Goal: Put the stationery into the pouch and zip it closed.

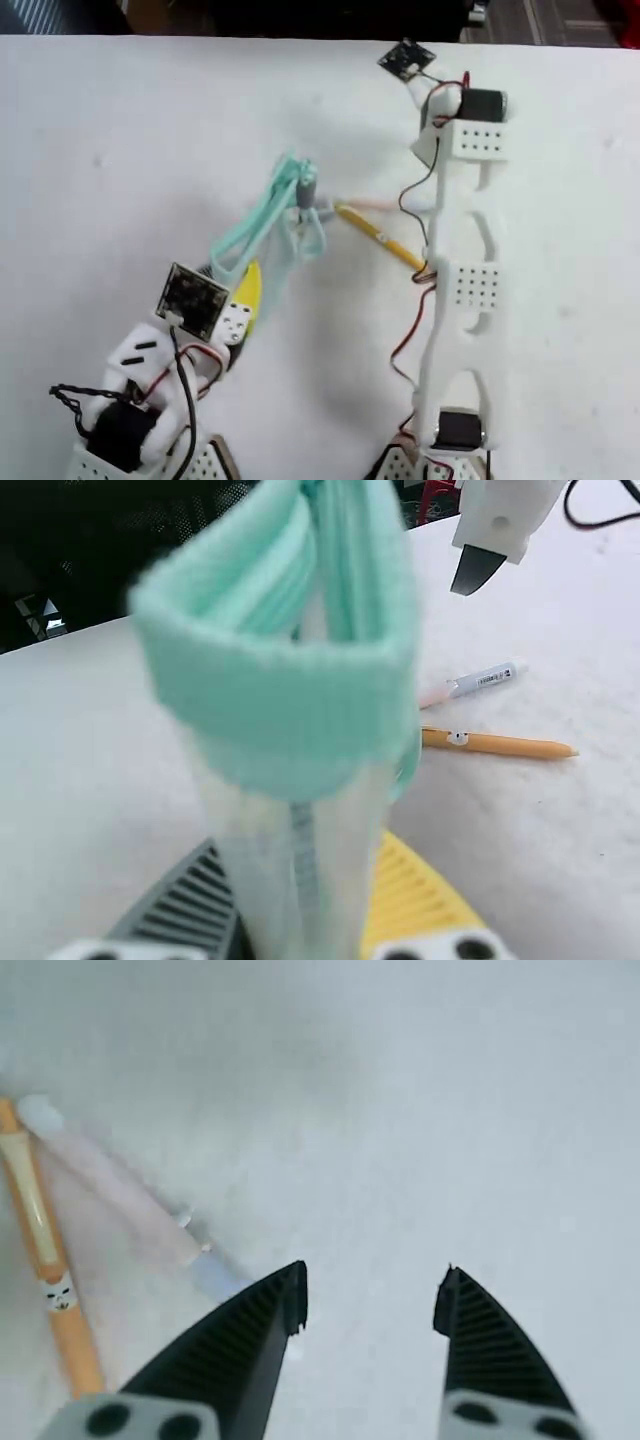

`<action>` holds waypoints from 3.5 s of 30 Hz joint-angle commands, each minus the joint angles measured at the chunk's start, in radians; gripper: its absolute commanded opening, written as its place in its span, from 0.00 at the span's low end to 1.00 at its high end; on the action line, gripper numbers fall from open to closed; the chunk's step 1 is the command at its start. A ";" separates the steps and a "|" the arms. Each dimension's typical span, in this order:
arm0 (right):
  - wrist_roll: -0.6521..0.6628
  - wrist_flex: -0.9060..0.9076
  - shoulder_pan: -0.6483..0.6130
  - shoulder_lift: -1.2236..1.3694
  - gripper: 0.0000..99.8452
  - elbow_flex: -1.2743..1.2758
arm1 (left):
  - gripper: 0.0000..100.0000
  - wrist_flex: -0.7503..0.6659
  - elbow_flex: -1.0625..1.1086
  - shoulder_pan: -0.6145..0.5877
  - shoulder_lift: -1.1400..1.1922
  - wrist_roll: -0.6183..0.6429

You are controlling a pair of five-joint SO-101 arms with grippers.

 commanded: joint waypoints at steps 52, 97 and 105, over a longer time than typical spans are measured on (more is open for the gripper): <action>0.397 -0.504 -0.028 -0.282 0.02 0.921 | 0.02 -0.017 0.003 -0.002 0.004 -0.014; 0.018 -0.166 -0.220 -1.557 0.02 1.344 | 0.17 0.055 -0.052 -0.001 0.004 0.087; -0.138 -0.268 -0.361 -1.810 0.02 1.410 | 0.18 0.054 -0.052 -0.001 0.004 0.089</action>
